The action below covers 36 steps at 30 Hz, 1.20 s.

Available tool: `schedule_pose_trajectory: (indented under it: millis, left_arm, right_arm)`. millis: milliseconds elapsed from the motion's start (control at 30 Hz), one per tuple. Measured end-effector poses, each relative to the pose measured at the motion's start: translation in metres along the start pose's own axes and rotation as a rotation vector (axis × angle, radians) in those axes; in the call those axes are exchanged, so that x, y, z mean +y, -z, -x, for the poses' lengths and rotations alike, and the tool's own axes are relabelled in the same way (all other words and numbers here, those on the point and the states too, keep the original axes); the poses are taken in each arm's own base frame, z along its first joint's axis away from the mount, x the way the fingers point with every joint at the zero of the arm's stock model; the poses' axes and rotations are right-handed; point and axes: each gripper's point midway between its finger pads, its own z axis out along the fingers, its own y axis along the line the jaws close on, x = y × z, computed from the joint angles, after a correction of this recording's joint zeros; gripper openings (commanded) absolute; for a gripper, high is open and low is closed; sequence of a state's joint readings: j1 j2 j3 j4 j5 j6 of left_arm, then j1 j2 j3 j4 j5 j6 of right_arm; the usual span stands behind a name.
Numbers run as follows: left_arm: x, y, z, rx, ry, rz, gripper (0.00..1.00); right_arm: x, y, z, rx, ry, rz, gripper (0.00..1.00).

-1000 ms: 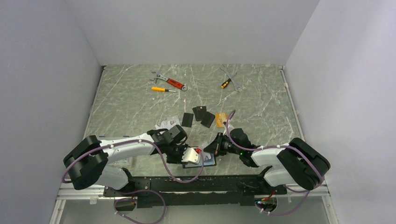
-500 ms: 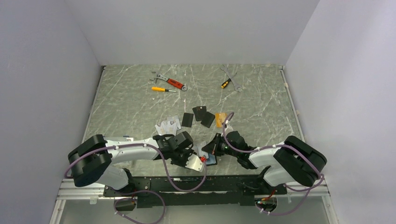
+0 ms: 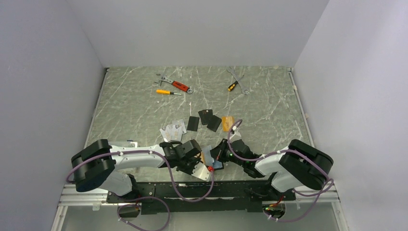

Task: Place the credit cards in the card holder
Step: Insert the credit card into the card holder.

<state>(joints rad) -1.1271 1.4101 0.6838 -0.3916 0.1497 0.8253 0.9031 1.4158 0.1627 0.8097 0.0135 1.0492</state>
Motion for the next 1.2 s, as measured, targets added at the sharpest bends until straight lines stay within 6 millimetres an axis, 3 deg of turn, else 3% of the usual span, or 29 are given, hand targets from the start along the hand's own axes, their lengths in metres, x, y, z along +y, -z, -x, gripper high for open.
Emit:
schedule_pose_trajectory:
  millis: [233, 433, 533, 767, 1033, 1200]
  left_arm:
    - [0.0, 0.001, 0.0, 0.006, 0.004, 0.005, 0.23]
    - [0.001, 0.002, 0.0, 0.009, 0.019, 0.015, 0.22]
    - [0.005, 0.003, -0.003, 0.025, 0.02, 0.039, 0.21]
    - [0.01, 0.011, -0.011, 0.06, 0.024, 0.073, 0.23]
    - [0.001, 0.02, -0.017, 0.086, 0.025, 0.047, 0.27]
    - [0.012, 0.023, -0.01, 0.075, -0.011, 0.07, 0.3]
  right_arm:
    - [0.0, 0.005, -0.003, -0.011, -0.019, 0.011, 0.0]
    - [0.023, 0.015, 0.002, -0.021, 0.002, 0.081, 0.0]
    - [0.026, 0.016, -0.005, 0.011, 0.01, 0.093, 0.0]
    - [0.018, 0.012, -0.019, 0.078, 0.027, 0.059, 0.0]
    - [0.018, 0.009, -0.018, 0.084, 0.044, 0.04, 0.0]
    - [0.018, 0.011, -0.008, 0.046, 0.048, 0.022, 0.0]
